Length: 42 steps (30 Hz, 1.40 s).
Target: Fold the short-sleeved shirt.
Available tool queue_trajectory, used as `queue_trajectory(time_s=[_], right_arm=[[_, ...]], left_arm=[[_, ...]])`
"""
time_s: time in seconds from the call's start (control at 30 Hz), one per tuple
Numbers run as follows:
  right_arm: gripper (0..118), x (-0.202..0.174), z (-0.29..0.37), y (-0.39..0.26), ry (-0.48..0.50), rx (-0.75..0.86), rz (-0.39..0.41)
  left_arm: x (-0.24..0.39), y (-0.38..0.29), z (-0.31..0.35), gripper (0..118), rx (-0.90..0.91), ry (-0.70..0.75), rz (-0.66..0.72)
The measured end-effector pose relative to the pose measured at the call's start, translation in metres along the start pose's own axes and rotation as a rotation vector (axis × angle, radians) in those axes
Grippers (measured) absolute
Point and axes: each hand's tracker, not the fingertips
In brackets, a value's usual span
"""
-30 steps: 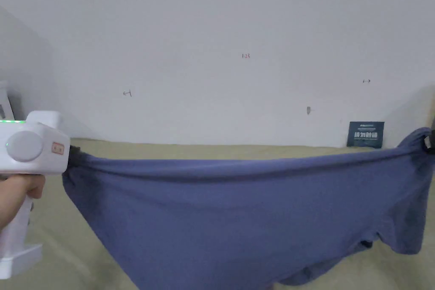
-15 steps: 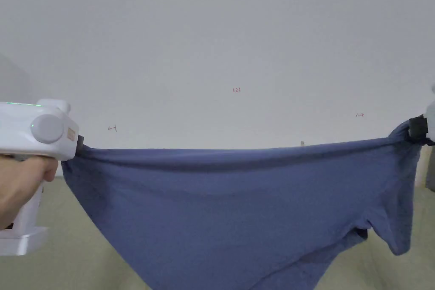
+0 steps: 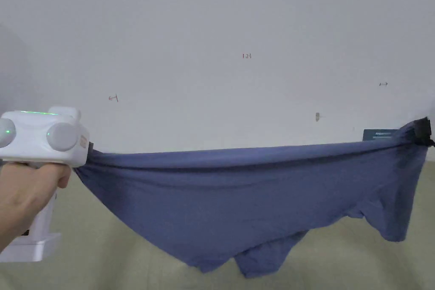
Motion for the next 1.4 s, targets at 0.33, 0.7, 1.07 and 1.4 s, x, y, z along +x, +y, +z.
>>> queue_trajectory(time_s=[0.33, 0.7, 1.07, 1.4], right_arm=[[4, 0.016, 0.049, -0.223, 0.055, -0.262, -0.035], [4, 0.054, 0.165, -0.376, 0.059, -0.360, -0.164], [81, 0.057, 0.171, -0.385, 0.050, -0.382, -0.217], [118, -0.018, 0.219, -0.339, 0.097, -0.099, -0.084]], left_arm=[[-0.005, -0.198, 0.020, 2, -0.238, -0.114, -0.036], [-0.045, -0.332, 0.098, 2, -0.373, -0.200, 0.014], [-0.052, -0.349, 0.111, 50, -0.377, -0.243, 0.051], [-0.034, -0.302, 0.194, 118, -0.070, -0.365, 0.111]])
